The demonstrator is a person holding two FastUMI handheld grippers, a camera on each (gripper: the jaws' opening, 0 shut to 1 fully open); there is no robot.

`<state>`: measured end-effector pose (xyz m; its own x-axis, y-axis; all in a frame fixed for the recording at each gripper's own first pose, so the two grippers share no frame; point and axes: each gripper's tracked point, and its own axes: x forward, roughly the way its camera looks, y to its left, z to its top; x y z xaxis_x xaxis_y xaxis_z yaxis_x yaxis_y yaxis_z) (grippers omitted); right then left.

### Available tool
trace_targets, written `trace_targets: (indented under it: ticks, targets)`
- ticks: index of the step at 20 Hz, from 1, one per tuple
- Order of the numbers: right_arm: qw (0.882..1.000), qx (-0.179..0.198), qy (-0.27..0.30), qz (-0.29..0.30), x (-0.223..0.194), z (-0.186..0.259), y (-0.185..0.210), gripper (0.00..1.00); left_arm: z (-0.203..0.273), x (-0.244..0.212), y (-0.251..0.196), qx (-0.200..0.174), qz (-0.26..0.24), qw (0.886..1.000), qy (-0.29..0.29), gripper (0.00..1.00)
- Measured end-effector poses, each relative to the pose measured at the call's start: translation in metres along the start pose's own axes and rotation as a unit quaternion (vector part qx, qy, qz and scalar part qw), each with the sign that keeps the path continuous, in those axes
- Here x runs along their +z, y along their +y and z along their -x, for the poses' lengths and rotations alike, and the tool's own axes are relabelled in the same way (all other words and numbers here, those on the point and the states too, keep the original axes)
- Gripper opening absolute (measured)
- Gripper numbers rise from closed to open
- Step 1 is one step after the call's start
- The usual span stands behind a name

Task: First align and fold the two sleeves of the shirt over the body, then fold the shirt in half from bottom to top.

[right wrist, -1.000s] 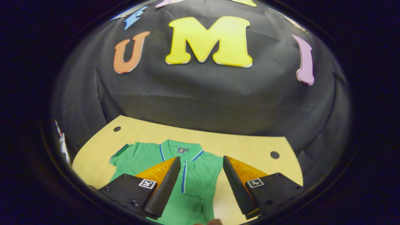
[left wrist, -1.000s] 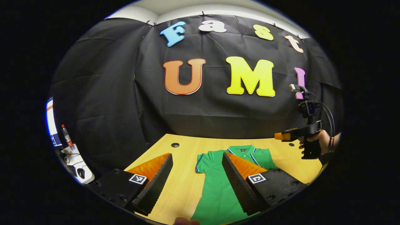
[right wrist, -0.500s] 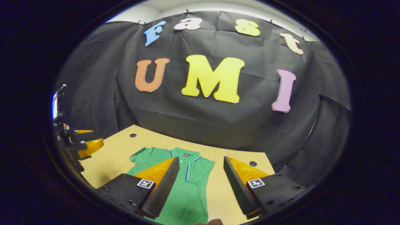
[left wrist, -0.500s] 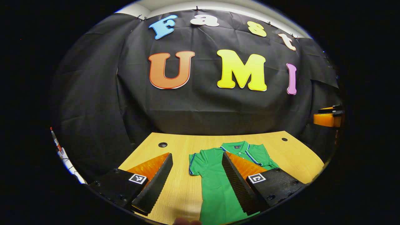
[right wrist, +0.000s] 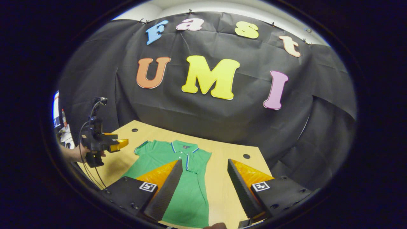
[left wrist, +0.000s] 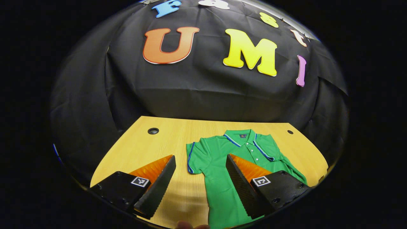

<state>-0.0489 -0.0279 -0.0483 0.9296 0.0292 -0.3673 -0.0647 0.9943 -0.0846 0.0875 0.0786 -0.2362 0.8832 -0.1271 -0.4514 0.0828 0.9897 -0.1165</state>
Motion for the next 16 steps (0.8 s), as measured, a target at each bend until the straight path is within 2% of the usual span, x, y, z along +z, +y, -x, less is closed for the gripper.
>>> trace_targets:
  ticks: [6,11,16]
  targets:
    - [0.999,-0.034,0.021,-0.018,-0.013,0.009,-0.022,0.93,-0.063,-0.036,0.011,-0.010,0.009,0.998,0.056,0.99]
    - [0.997,-0.065,0.039,-0.030,-0.028,0.019,-0.041,0.93,-0.103,-0.059,0.030,0.002,0.044,0.994,0.095,0.99]
    - [0.994,-0.081,0.058,-0.047,-0.044,0.020,-0.052,0.91,-0.124,-0.075,0.038,0.000,0.027,0.992,0.124,0.90]
